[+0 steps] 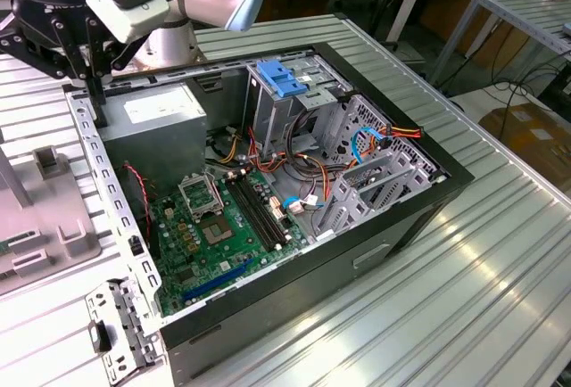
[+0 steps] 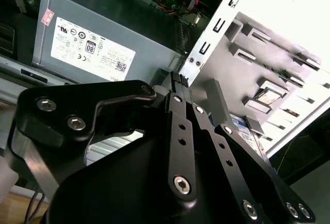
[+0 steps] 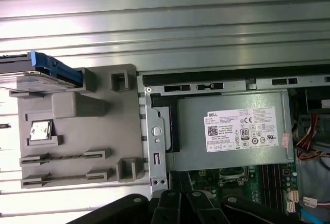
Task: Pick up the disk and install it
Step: 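Reach for the disk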
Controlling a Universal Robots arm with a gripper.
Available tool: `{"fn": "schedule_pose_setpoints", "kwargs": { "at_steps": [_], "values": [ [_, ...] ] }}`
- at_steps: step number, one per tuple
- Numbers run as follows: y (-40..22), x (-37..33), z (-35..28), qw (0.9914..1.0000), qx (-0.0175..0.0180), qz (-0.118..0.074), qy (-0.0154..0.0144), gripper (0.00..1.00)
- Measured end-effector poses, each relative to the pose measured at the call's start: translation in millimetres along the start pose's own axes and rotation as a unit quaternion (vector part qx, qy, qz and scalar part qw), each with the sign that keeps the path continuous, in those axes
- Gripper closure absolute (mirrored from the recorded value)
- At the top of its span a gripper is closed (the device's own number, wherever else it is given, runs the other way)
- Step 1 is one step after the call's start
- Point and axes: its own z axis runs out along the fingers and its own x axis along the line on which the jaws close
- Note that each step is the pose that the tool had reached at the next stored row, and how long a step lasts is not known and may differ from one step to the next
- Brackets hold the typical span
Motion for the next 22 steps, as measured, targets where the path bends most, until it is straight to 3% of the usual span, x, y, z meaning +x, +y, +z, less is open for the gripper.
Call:
{"fn": "schedule_pose_setpoints", "kwargs": {
  "at_steps": [22],
  "values": [
    [-3.0, 39.2, -0.7, 1.0, 0.0, 0.0, 0.0, 0.89]
  ]
}}
